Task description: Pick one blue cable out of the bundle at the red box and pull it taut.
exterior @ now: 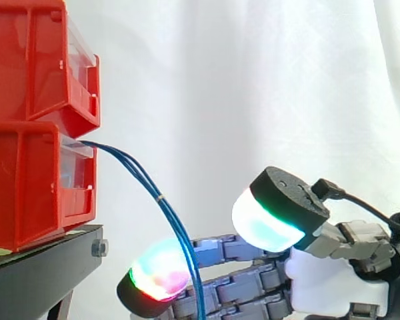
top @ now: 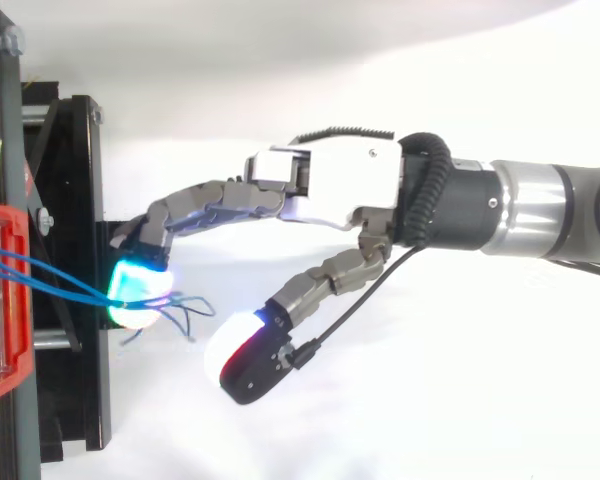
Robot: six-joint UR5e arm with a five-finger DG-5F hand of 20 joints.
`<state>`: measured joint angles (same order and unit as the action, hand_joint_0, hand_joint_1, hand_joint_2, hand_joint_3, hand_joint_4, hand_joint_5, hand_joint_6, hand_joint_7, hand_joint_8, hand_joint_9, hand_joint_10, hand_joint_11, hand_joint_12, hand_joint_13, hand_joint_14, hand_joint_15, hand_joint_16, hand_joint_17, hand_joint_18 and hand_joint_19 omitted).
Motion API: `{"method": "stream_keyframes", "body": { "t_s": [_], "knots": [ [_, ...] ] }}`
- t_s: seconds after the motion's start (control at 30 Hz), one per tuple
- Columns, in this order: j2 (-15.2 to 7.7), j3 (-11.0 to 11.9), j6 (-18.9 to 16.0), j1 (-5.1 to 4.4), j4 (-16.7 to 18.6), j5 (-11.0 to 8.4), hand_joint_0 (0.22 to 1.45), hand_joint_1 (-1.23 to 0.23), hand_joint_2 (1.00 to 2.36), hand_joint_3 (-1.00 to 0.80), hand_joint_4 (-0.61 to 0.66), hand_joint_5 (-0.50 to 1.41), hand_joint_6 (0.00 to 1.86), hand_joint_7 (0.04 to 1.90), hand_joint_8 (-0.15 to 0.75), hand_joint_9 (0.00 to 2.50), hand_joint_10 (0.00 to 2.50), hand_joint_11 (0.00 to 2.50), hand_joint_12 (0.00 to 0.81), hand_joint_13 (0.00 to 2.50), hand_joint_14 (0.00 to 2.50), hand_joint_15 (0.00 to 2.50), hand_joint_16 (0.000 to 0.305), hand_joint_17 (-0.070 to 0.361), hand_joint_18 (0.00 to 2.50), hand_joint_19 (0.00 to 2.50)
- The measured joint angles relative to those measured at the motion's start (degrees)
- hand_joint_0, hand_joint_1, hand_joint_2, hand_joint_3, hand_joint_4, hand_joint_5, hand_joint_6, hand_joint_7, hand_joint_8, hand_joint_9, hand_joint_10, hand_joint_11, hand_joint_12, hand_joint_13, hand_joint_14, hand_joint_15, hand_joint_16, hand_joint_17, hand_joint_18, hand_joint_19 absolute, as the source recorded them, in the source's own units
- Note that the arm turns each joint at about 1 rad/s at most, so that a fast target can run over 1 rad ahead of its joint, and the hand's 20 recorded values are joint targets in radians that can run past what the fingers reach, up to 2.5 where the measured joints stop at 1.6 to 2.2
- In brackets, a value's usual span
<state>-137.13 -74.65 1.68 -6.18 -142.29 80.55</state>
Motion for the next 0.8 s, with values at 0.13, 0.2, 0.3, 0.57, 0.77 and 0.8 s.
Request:
{"method": "stream_keyframes", "body": {
  "t_s": [0.13,0.2,0.3,0.57,0.77,0.8],
  "knots": [
    [-0.5,0.9,-0.7,-0.14,-1.0,0.44,0.55,-0.81,1.00,-0.48,0.30,-0.12,0.50,1.08,0.307,0.27,0.00,0.16,0.386,0.21,0.01,0.14,0.059,0.133,0.20,0.18],
    [-0.5,1.0,-0.9,-0.08,-1.2,0.51,0.56,-0.81,1.00,-0.46,0.29,-0.12,0.50,1.11,0.308,0.28,0.00,0.17,0.385,0.21,0.00,0.14,0.059,0.132,0.21,0.18],
    [-0.6,1.1,-1.2,-0.06,-1.2,0.50,0.57,-0.81,1.01,-0.42,0.27,-0.12,0.50,1.15,0.309,0.29,0.00,0.16,0.384,0.22,0.00,0.13,0.058,0.131,0.23,0.18],
    [-0.6,2.3,-1.6,0.00,-1.6,0.50,0.57,-0.78,1.01,-0.40,0.27,-0.11,0.50,1.17,0.317,0.30,0.00,0.16,0.381,0.24,0.01,0.14,0.058,0.130,0.25,0.20],
    [-0.6,3.7,-1.6,0.31,-3.1,0.60,0.55,-0.75,1.00,-0.49,0.30,-0.11,0.50,1.17,0.339,0.36,0.00,0.17,0.389,0.29,0.01,0.16,0.059,0.133,0.30,0.22],
    [-0.6,3.7,-1.6,0.35,-3.2,0.63,0.55,-0.75,1.00,-0.49,0.30,-0.11,0.50,1.17,0.339,0.36,0.00,0.18,0.389,0.29,0.01,0.16,0.059,0.133,0.30,0.22]
  ]
}}
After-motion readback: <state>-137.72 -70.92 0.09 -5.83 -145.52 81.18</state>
